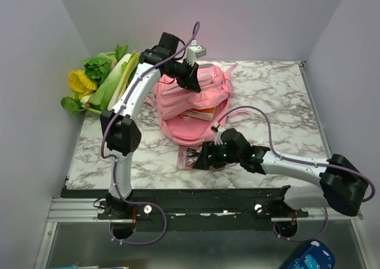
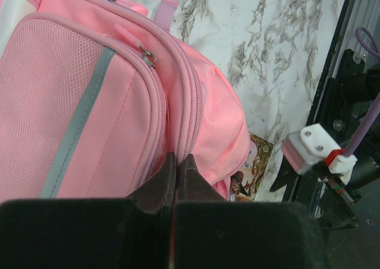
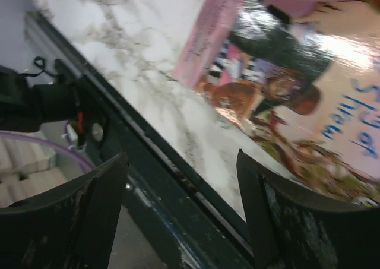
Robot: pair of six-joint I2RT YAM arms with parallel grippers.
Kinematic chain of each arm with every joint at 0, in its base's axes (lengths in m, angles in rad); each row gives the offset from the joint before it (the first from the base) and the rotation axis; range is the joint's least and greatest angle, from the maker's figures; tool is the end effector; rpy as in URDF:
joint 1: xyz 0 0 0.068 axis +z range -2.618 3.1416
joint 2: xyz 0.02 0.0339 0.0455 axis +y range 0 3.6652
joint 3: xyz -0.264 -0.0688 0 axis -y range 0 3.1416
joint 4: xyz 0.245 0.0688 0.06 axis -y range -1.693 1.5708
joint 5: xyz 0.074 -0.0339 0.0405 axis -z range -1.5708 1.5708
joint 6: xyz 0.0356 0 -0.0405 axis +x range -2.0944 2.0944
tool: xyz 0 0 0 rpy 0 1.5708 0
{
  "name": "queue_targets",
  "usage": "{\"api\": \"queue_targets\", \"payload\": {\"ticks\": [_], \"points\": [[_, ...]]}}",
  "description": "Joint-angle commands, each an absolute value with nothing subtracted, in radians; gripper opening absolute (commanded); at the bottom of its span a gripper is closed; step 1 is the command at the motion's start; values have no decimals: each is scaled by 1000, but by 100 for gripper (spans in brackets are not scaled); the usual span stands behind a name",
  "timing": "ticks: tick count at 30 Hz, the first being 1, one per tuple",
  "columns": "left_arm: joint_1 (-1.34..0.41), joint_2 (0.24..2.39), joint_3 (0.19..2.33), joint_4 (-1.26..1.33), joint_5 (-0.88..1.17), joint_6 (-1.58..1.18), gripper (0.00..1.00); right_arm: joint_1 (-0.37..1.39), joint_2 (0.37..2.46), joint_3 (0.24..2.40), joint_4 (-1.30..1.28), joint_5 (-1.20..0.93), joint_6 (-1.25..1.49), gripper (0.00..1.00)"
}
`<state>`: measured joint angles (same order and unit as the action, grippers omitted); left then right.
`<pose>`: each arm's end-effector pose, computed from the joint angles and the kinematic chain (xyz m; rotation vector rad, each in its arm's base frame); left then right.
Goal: Pack the student bag
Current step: Adjust the book at the center of the board.
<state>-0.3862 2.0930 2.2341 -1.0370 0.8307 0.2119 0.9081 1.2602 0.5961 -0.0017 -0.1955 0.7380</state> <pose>0.4042 -0.1927 0.3597 1.0302 2.1188 -1.0940 0.1514 0.2052 0.1938 -0.3259 2.4417 1.0411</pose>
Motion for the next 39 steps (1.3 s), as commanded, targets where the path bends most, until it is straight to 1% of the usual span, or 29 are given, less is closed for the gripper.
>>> {"api": "queue_targets", "payload": {"ticks": [1, 3, 4, 6, 7, 8, 12, 13, 17, 18, 24, 27, 28, 32, 33, 36, 39], "points": [[-390, 2022, 2279, -1048, 881, 181, 0, 907, 1373, 641, 180, -439, 778, 75], [-390, 2023, 2283, -1045, 881, 176, 0, 907, 1426, 682, 108, -359, 775, 69], [-391, 2025, 2286, -1045, 881, 176, 0, 907, 1487, 719, 88, -342, 776, 60], [-390, 2023, 2293, -1054, 876, 178, 0, 907, 1549, 767, 16, -296, 776, 52], [-390, 2023, 2295, -1058, 873, 184, 0, 907, 1598, 796, -68, -288, 773, 52], [-390, 2025, 2299, -1063, 868, 195, 0, 907, 1617, 817, -90, -279, 758, 52], [-390, 2020, 2310, -1084, 857, 215, 0, 913, 1651, 821, -190, -114, 749, 50], [-390, 2022, 2309, -1088, 859, 218, 0, 911, 1658, 821, -248, -89, 755, 49], [-390, 2023, 2309, -1089, 864, 219, 0, 910, 1652, 778, -330, 32, 837, 48], [-390, 2025, 2307, -1091, 867, 221, 0, 907, 1629, 746, -347, 84, 860, 48], [-388, 2023, 2309, -1106, 859, 244, 0, 845, 1523, 640, -385, 208, 979, 48], [-379, 2023, 2312, -1111, 857, 250, 0, 813, 1499, 634, -437, 267, 999, 51], [-377, 2022, 2312, -1112, 859, 250, 0, 798, 1491, 634, -463, 288, 1005, 53], [-374, 2020, 2315, -1117, 865, 252, 0, 674, 1445, 644, -466, 285, 928, 57], [-374, 2019, 2315, -1121, 867, 256, 0, 620, 1437, 669, -474, 288, 908, 57], [-374, 2011, 2312, -1127, 864, 262, 0, 536, 1410, 719, -503, 317, 842, 58], [-373, 2008, 2306, -1126, 867, 268, 0, 502, 1390, 750, -509, 299, 795, 58]]}}
